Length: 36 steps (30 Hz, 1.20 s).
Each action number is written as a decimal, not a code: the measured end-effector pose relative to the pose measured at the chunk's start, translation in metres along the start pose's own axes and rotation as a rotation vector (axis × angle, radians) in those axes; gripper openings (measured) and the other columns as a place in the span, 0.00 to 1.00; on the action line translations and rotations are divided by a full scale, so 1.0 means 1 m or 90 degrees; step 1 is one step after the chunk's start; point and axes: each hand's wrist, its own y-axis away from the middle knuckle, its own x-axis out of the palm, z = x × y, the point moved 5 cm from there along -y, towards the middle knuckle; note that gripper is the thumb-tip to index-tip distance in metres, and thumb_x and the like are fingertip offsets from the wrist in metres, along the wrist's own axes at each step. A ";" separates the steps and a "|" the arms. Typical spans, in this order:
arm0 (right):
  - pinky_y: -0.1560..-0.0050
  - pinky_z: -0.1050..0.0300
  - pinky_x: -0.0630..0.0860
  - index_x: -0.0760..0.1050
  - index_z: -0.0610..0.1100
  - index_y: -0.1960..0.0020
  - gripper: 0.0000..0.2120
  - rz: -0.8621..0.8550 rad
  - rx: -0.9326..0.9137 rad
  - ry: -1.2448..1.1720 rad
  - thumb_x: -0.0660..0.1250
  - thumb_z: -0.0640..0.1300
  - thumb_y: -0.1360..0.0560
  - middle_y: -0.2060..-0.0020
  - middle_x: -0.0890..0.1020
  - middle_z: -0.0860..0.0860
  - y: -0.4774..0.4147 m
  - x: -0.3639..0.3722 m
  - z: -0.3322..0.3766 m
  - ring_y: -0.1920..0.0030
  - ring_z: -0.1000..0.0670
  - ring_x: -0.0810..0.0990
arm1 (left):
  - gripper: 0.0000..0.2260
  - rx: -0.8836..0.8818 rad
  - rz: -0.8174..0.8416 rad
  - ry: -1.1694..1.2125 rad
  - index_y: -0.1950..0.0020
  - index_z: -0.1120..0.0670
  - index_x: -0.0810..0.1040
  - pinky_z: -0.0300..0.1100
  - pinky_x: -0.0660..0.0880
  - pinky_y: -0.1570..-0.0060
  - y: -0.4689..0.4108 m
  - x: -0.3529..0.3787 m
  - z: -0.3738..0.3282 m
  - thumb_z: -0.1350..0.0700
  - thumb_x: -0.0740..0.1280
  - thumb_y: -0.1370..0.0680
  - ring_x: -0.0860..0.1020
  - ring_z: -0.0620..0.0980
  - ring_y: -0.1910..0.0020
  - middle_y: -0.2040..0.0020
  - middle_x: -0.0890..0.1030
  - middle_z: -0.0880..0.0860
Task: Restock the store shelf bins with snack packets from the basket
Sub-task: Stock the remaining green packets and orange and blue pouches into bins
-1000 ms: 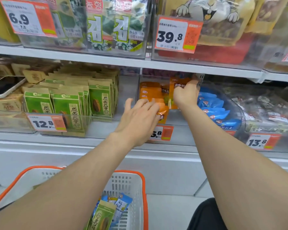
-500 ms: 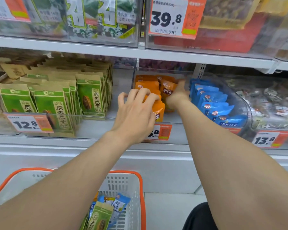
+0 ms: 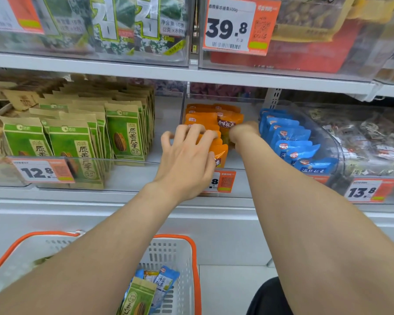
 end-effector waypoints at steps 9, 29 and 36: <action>0.36 0.46 0.78 0.75 0.40 0.43 0.08 0.095 -0.018 0.009 0.60 0.42 0.16 0.40 0.81 0.42 0.013 0.017 0.001 0.39 0.42 0.81 | 0.19 0.004 0.015 0.033 0.30 0.49 0.72 0.59 0.65 0.37 0.000 -0.001 0.001 0.46 0.58 0.18 0.68 0.53 0.35 0.34 0.73 0.50; 0.53 0.49 0.76 0.80 0.46 0.54 0.14 -0.123 -0.637 0.211 0.56 0.47 0.24 0.56 0.82 0.47 0.171 -0.016 0.048 0.53 0.44 0.79 | 0.19 0.008 -0.054 -0.001 0.36 0.54 0.73 0.57 0.71 0.48 0.038 -0.058 0.017 0.52 0.69 0.25 0.70 0.59 0.44 0.41 0.72 0.56; 0.69 0.55 0.59 0.59 0.49 0.73 0.14 0.157 -0.816 0.494 0.56 0.49 0.31 0.75 0.66 0.48 0.261 0.037 0.020 0.71 0.42 0.67 | 0.06 -0.087 0.359 -0.053 0.51 0.46 0.76 0.47 0.72 0.60 0.091 -0.067 0.065 0.45 0.64 0.20 0.77 0.56 0.57 0.56 0.80 0.50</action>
